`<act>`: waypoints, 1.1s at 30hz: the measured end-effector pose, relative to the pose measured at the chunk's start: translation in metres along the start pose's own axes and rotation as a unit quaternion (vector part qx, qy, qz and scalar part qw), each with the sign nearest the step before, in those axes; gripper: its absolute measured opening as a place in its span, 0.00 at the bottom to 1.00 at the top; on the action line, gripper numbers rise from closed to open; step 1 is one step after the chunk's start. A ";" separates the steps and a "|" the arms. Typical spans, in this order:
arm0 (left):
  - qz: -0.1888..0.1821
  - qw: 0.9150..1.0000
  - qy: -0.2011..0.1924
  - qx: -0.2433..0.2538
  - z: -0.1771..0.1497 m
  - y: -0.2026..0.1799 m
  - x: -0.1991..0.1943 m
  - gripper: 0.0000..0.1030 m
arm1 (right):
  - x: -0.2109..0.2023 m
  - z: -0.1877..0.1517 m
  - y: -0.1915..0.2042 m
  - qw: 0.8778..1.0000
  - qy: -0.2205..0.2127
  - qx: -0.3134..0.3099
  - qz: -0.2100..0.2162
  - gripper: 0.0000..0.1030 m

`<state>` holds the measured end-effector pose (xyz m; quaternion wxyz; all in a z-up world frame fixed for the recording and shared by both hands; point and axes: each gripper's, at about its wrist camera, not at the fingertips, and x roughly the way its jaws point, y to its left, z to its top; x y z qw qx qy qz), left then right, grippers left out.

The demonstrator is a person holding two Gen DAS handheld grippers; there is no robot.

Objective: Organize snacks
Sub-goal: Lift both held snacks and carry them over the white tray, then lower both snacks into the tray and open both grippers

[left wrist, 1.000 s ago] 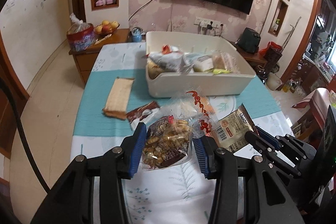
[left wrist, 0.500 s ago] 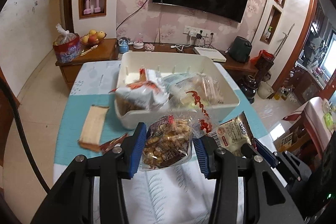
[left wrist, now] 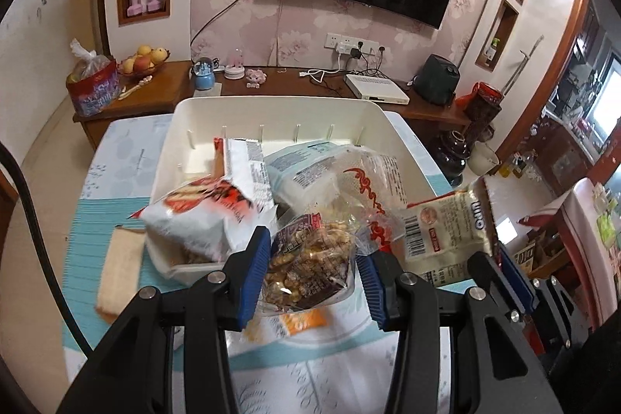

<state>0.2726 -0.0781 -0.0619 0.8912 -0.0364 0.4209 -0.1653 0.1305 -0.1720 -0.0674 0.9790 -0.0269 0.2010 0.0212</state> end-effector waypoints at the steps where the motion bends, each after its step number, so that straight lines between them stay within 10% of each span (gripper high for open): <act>1: -0.001 1.000 0.000 -0.003 0.003 0.000 0.006 0.42 | 0.004 0.001 -0.001 1.000 -0.005 -0.004 -0.006 0.11; 20: -0.026 0.998 -0.010 -0.054 0.023 0.022 0.075 0.43 | 0.082 -0.006 -0.036 0.999 -0.034 0.022 -0.024 0.11; 27: -0.017 0.998 -0.019 -0.056 0.022 0.023 0.068 0.64 | 0.091 -0.013 -0.037 0.999 -0.006 0.024 -0.032 0.13; 33: -0.009 0.998 -0.025 -0.064 0.018 0.028 0.054 0.68 | 0.082 -0.010 -0.038 0.999 -0.005 0.029 -0.043 0.41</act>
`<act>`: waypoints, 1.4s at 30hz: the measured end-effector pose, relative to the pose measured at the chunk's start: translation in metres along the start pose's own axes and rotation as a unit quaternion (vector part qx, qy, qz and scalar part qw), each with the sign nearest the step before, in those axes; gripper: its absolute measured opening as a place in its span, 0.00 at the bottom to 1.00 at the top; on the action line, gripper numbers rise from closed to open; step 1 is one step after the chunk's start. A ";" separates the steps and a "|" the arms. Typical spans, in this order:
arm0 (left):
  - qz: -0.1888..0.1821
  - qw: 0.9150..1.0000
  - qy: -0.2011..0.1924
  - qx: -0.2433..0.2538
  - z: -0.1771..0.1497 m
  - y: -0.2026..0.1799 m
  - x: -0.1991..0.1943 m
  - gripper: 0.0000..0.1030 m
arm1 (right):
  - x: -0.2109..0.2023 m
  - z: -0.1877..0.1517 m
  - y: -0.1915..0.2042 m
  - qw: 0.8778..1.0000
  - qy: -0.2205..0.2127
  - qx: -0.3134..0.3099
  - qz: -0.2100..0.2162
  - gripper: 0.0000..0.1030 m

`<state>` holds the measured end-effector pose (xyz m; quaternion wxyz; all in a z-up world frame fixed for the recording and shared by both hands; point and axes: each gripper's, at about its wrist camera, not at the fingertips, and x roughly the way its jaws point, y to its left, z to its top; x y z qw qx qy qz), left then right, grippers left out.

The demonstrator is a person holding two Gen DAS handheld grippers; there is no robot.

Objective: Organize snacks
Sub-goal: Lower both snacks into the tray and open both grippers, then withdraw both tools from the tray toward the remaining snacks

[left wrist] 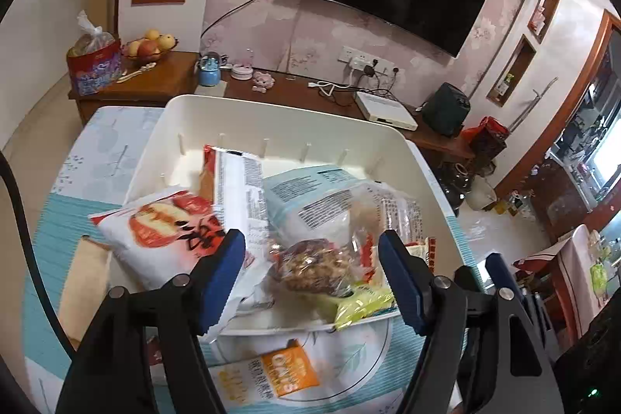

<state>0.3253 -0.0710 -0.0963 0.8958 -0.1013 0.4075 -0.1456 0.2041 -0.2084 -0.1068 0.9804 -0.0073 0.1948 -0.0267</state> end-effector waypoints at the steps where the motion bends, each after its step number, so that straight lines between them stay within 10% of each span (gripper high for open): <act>1: 0.001 1.000 -0.001 -0.002 -0.001 0.001 -0.003 0.68 | -0.002 0.001 0.000 1.000 0.000 0.001 -0.003 0.41; 28: 0.091 0.989 -0.060 -0.101 -0.038 0.102 -0.130 0.72 | -0.050 0.007 0.035 0.993 0.090 0.072 0.035 0.62; 42: 0.124 0.978 -0.018 -0.165 -0.069 0.161 -0.112 0.79 | -0.036 -0.017 0.040 0.954 0.223 0.194 0.054 0.63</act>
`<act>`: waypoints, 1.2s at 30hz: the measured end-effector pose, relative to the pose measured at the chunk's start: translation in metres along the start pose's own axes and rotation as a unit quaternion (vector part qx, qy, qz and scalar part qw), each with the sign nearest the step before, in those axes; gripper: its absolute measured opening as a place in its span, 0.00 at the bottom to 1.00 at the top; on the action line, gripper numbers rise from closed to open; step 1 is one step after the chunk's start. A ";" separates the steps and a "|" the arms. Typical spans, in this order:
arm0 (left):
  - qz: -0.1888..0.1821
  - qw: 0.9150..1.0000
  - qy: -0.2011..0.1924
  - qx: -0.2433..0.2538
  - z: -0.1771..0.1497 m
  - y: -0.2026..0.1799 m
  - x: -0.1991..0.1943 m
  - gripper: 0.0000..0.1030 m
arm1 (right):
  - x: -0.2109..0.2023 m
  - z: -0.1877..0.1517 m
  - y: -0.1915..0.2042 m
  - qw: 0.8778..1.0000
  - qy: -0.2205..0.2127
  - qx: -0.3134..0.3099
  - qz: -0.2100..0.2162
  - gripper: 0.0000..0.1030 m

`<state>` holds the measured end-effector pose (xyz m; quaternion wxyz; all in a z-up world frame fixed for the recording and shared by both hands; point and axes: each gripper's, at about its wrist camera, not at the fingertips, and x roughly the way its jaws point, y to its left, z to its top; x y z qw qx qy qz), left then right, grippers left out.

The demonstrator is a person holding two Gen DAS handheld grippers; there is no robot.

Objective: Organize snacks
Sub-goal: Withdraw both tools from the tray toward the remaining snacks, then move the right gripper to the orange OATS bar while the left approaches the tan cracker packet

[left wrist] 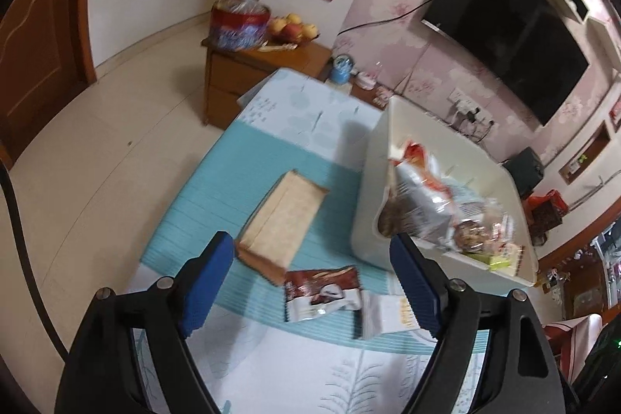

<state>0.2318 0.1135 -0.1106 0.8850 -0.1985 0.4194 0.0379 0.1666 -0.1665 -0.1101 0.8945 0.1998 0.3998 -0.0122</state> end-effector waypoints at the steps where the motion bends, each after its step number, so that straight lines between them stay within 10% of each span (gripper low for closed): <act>1: 0.002 1.000 0.005 0.000 -0.001 0.002 0.004 0.79 | 0.003 -0.001 -0.001 1.000 0.010 0.010 0.000 0.63; 17: 0.053 0.998 0.019 0.025 -0.020 0.004 0.066 0.79 | 0.067 -0.021 0.010 0.977 0.163 0.139 0.012 0.63; 36: 0.061 0.997 0.011 0.055 -0.029 0.005 0.103 0.79 | 0.124 -0.014 0.040 0.963 0.202 0.179 0.000 0.74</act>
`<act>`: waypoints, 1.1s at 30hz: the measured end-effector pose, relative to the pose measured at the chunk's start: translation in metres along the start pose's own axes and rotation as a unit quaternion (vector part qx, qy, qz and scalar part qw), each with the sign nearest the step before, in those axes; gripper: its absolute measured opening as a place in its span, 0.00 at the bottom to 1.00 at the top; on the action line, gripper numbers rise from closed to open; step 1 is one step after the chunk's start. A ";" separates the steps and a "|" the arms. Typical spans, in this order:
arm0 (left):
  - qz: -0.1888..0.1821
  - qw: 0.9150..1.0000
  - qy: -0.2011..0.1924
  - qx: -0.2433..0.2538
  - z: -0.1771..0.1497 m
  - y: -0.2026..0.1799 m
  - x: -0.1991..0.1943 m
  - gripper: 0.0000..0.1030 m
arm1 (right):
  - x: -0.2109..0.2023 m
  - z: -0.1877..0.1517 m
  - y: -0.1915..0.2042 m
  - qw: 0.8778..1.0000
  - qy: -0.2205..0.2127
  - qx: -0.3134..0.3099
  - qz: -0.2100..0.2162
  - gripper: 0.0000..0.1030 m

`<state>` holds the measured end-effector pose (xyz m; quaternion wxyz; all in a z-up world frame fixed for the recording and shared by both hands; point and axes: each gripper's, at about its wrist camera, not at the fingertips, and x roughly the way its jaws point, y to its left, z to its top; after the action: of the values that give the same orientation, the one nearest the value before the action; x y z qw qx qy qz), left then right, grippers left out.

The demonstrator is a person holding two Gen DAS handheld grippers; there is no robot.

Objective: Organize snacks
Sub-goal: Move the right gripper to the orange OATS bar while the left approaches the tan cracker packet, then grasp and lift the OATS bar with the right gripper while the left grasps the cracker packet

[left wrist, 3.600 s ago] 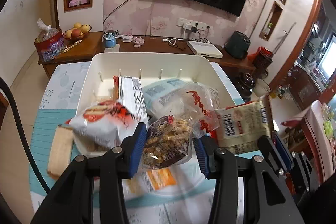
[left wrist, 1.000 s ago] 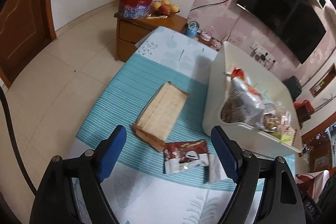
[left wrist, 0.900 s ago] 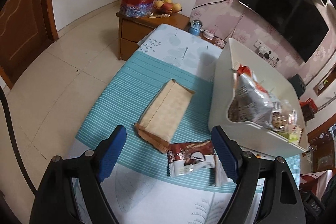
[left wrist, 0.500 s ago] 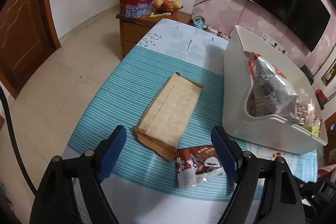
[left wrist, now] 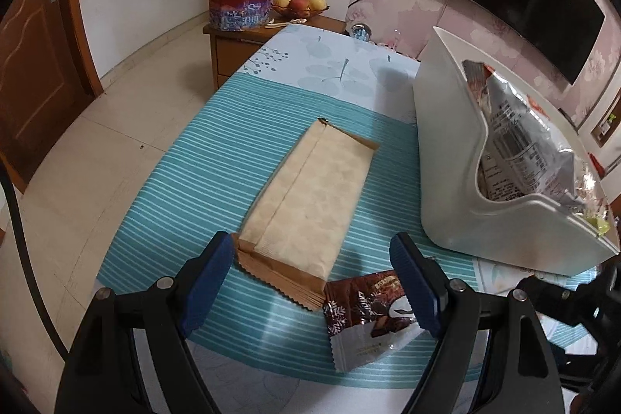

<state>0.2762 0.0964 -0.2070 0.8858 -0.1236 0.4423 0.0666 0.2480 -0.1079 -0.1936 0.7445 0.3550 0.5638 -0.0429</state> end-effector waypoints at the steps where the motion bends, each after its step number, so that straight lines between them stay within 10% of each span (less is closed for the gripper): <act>1: 0.004 1.000 -0.001 0.003 0.000 -0.001 0.001 0.79 | 0.001 0.002 0.003 1.000 -0.005 -0.001 -0.008 0.74; 20: 0.045 0.999 -0.011 0.013 -0.004 -0.003 0.016 0.68 | 0.032 0.001 0.076 0.981 -0.056 -0.033 -0.183 0.77; 33: 0.039 0.999 -0.021 0.004 -0.005 0.003 0.012 0.58 | 0.031 -0.010 0.070 0.977 -0.078 -0.046 -0.194 0.60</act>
<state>0.2788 0.0975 -0.2199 0.8921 -0.1008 0.4286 0.1021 0.2840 -0.0397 -0.1882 0.7795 0.1995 0.5633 -0.1878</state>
